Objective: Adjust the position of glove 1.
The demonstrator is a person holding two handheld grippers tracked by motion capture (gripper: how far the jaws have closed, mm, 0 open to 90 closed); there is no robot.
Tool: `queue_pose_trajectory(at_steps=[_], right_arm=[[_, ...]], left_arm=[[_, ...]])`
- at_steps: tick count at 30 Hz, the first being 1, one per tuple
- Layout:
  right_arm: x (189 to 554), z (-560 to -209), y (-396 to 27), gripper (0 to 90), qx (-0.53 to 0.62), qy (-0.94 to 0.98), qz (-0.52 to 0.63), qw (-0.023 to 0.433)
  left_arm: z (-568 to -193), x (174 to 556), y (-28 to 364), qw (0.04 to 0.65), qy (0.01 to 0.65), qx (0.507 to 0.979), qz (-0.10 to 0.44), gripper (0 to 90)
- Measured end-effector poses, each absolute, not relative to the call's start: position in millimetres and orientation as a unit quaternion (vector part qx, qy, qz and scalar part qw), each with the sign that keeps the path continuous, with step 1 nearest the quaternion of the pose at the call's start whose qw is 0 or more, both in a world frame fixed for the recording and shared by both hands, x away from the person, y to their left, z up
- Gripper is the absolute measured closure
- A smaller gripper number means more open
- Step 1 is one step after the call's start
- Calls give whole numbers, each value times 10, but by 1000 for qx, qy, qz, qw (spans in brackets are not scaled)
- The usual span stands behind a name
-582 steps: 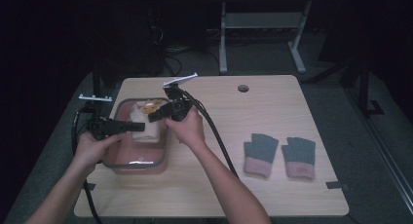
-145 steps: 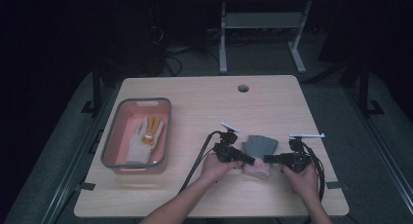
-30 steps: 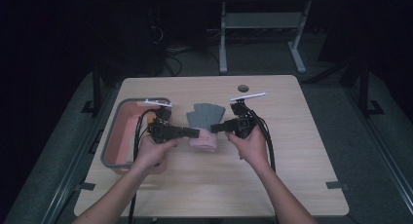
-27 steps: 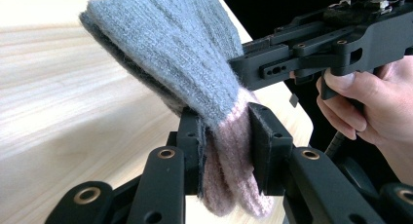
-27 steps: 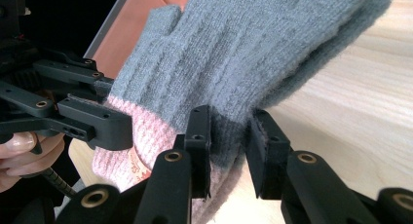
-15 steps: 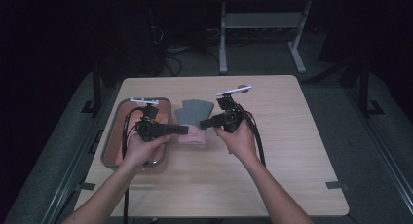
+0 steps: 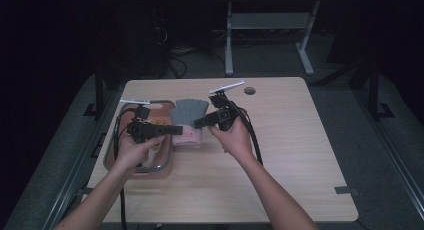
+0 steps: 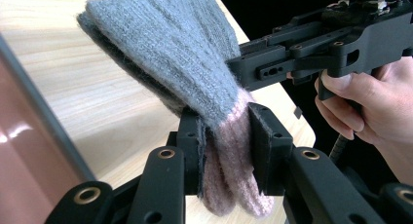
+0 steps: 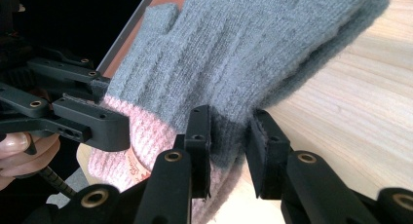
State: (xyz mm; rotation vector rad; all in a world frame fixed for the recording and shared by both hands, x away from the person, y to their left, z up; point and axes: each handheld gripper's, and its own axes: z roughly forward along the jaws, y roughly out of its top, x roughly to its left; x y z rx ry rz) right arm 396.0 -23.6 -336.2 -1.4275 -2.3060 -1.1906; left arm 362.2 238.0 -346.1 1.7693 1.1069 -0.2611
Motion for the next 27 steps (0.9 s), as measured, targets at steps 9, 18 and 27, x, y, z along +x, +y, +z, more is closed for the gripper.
queue_pose_trajectory(at_steps=[9, 18, 27], right_arm=[[4015, -3340, -58, 721, -469, -780, -404, 94], [4056, -3287, 152, 721, -459, -782, -409, 100], [4090, -3265, 353, 721, -451, -785, -412, 106]], left_arm=[[-3434, 3609, 2560, 501, 464, 724, -100, 691], [-3379, 3584, 2784, 505, 471, 717, -91, 691], [-3367, 3550, 2970, 508, 476, 714, -79, 691]])
